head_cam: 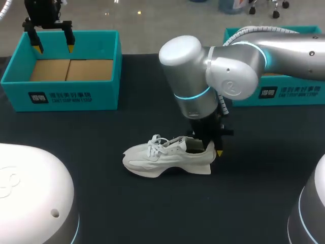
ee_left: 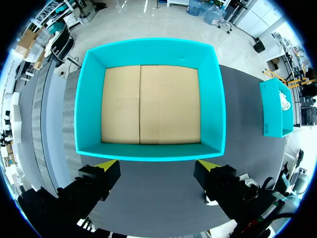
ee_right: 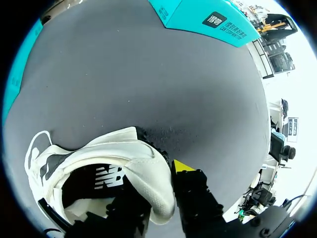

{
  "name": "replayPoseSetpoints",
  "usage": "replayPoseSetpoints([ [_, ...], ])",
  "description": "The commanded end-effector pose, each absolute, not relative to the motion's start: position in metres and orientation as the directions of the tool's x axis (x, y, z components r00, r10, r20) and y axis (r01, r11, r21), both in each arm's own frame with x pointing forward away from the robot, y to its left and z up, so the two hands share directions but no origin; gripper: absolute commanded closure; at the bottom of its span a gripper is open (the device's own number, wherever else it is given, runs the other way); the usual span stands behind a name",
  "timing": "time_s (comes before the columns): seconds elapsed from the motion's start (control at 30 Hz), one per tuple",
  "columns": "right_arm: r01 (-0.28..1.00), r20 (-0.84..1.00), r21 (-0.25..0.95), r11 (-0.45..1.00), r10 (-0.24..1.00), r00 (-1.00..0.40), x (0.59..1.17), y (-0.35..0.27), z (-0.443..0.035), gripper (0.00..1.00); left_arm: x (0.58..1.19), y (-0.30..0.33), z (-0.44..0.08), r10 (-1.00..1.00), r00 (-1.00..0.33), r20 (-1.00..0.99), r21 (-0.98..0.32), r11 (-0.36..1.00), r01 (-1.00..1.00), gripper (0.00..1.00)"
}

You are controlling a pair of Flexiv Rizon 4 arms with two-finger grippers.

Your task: Take the shoe out of the shoebox, open the shoe tongue, remove and reinsert the insole, then place the shoe into the shoebox

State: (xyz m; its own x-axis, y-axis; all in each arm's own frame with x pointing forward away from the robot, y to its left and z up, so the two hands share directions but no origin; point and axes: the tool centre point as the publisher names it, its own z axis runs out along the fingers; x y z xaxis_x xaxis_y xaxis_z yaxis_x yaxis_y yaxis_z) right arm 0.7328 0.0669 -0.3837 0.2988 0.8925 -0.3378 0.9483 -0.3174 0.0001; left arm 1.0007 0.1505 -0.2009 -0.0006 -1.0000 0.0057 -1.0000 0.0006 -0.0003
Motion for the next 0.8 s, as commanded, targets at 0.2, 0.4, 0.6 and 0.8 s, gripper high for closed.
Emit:
replayPoseSetpoints([
  [0.2, 0.958, -0.293, 0.020, -0.285, 0.915, 0.278, 0.721, 0.066, -0.353, 0.00, 1.000, 0.150, -0.201, -1.000, 0.000, 0.003, 0.000, 0.000, -1.000, 0.00],
  [0.4, 0.995, -0.203, -0.024, -0.097, 0.975, 0.091, 0.718, 0.076, -0.325, 0.00, 1.000, 0.150, -0.201, -1.000, 0.000, 0.003, 0.000, 0.000, -1.000, 0.00],
  [0.6, 0.965, 0.002, 0.006, 0.263, 0.965, -0.263, 0.723, 0.099, -0.292, 0.00, 1.000, 0.150, -0.201, -1.000, 0.000, 0.003, 0.000, 0.000, -1.000, 0.00],
  [0.8, 0.817, 0.176, -0.014, 0.577, 0.805, -0.566, 0.720, 0.114, -0.276, 0.00, 1.000, 0.150, -0.201, -1.000, 0.000, 0.003, 0.000, 0.000, -1.000, 0.00],
])
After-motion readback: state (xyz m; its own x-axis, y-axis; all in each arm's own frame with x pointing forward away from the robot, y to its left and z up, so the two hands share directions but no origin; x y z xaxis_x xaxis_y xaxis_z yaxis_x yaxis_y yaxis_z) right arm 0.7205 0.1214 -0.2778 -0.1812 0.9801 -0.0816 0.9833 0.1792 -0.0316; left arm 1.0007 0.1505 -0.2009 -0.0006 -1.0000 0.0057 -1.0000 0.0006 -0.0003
